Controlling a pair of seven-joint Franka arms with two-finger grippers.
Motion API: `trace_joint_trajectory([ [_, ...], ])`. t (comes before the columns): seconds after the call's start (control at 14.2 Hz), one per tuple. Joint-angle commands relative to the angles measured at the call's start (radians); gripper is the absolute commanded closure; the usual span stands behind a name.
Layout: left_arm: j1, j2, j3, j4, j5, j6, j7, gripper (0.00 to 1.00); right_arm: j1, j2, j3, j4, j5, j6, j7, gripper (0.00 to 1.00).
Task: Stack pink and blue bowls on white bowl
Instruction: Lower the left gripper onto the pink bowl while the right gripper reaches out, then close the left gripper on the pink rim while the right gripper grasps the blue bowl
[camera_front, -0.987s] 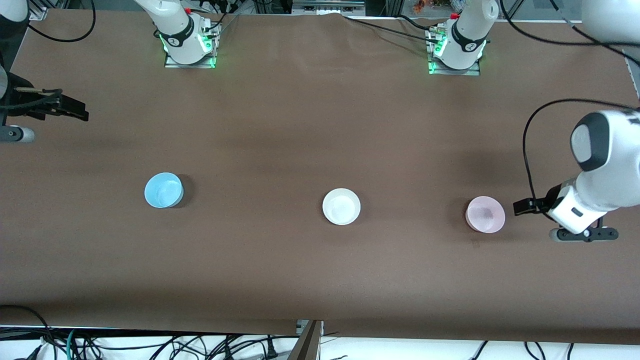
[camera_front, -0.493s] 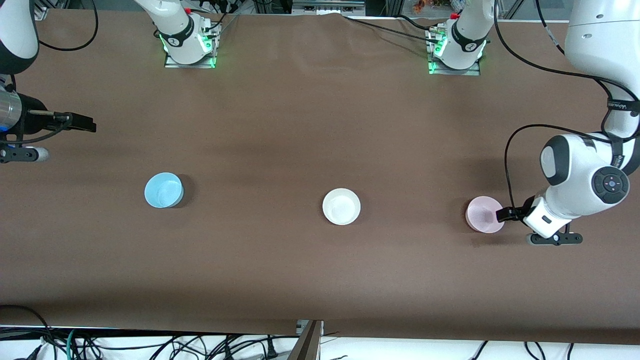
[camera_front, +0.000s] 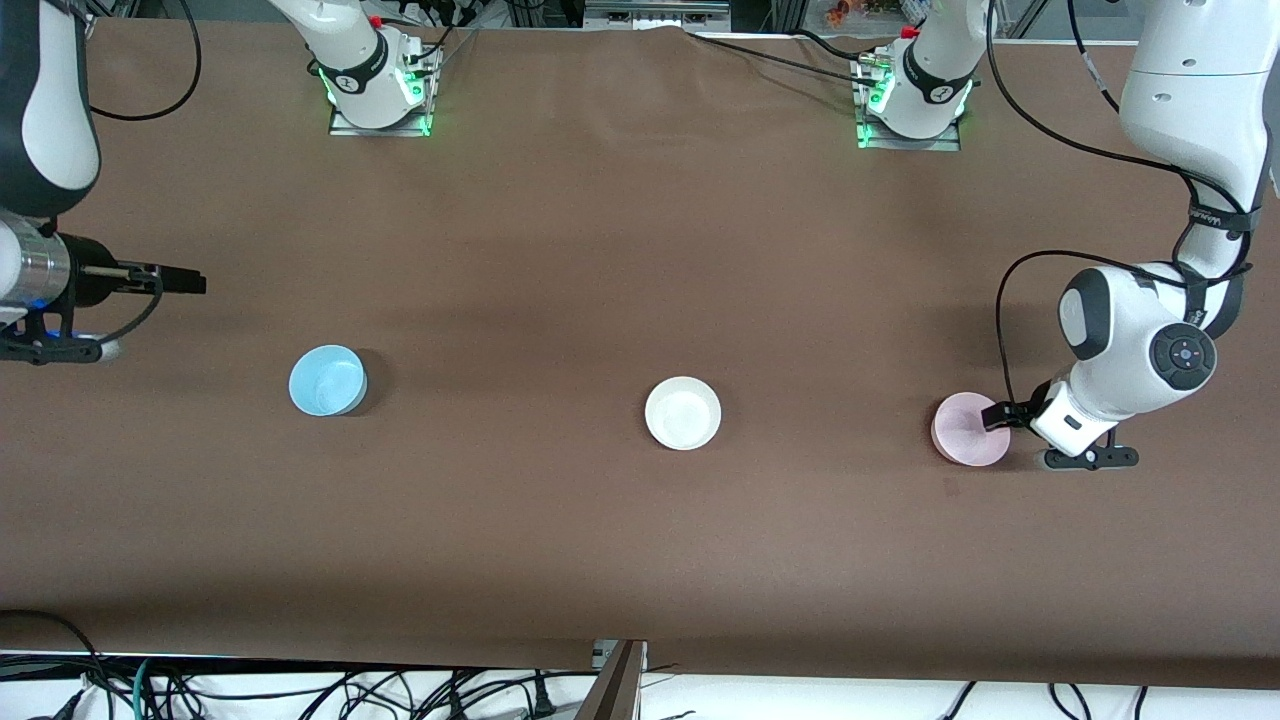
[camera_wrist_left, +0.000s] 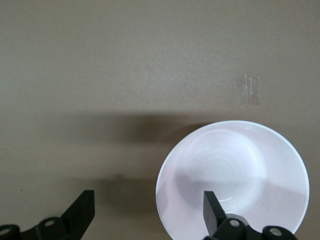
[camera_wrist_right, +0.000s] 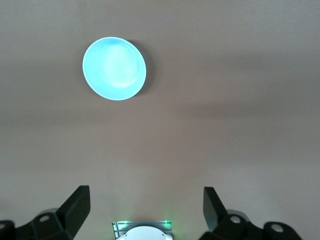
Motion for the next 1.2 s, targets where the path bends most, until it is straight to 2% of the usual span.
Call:
trace_joint_trajectory([
  [0.0,0.004,-0.014,-0.005,-0.019,0.020,0.017,0.016,0.20,-0.010,0.067,0.008,0.012,0.017,0.052,-0.017,0.00],
  [0.21,0.004,-0.016,-0.007,-0.025,0.020,0.014,0.016,0.36,-0.010,0.117,0.008,-0.023,0.017,0.133,-0.025,0.00],
  [0.7,0.003,-0.022,-0.013,-0.032,0.020,-0.004,0.016,0.50,-0.021,0.187,0.006,-0.088,0.017,0.268,-0.043,0.00],
  [0.85,0.000,-0.024,-0.013,-0.031,0.020,-0.018,0.015,0.60,-0.027,0.189,0.008,-0.120,0.019,0.314,-0.043,0.00],
  [1.13,-0.006,-0.025,-0.013,-0.029,0.020,-0.029,0.015,0.72,-0.032,0.216,0.006,-0.166,0.022,0.428,-0.042,0.00],
])
